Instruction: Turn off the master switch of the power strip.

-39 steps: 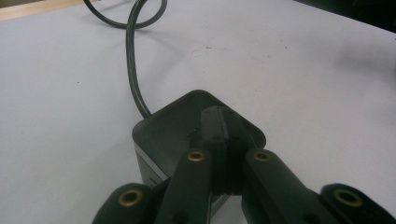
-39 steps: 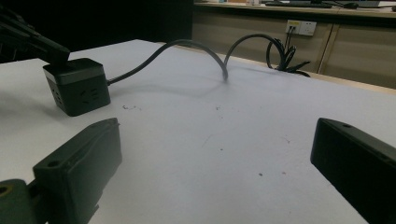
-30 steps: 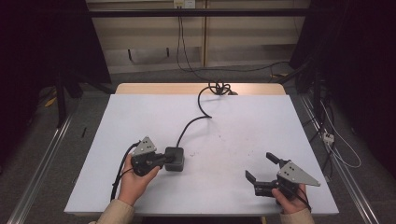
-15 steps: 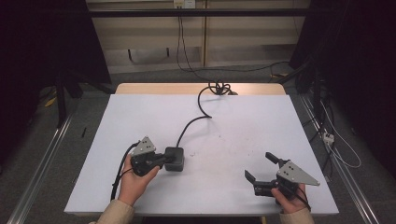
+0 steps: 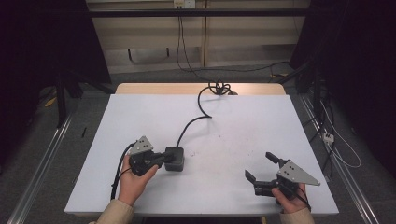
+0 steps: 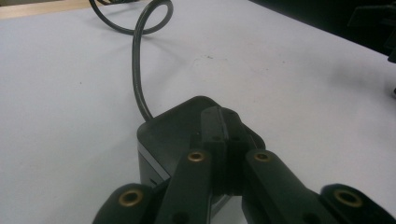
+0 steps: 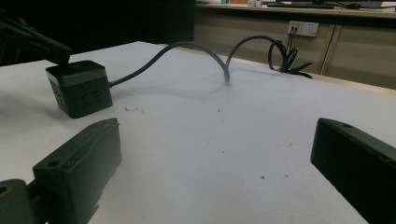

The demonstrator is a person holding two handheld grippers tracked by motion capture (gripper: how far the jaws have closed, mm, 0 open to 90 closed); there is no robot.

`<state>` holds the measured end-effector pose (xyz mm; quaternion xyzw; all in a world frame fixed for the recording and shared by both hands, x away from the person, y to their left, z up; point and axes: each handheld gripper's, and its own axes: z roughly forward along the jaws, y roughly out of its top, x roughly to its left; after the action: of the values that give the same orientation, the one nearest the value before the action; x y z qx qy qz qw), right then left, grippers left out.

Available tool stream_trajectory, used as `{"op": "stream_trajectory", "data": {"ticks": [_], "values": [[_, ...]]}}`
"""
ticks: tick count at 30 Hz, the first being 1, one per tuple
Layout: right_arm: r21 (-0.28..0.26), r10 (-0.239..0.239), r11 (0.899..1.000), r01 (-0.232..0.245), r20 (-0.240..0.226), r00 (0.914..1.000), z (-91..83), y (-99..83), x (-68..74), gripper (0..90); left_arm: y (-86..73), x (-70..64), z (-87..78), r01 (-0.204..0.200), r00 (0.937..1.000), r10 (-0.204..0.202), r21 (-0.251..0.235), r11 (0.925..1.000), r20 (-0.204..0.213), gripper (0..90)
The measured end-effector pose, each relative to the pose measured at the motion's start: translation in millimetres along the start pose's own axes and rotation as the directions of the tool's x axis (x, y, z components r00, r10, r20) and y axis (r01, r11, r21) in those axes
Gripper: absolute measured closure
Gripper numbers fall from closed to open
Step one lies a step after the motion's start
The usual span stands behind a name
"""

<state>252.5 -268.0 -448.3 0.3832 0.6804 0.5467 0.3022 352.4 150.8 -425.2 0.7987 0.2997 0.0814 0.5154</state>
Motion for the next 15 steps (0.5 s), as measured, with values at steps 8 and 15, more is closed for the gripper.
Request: {"op": "stream_trajectory", "data": {"ticks": [8,15], "values": [[0.000,0.004,1.000,-0.004,0.001,1.0000,-1.6,-0.4,-1.0,1.4,1.4,-1.4,-0.6,0.004,0.9999,-0.004,-0.012,0.9999,0.016,90.0],[-0.001,0.003,1.000,-0.003,-0.001,1.0000,-1.4,-0.4,-0.8,1.4,3.6,-2.2,-3.4,0.016,0.9993,-0.015,-0.031,0.9994,0.035,83.6]]}}
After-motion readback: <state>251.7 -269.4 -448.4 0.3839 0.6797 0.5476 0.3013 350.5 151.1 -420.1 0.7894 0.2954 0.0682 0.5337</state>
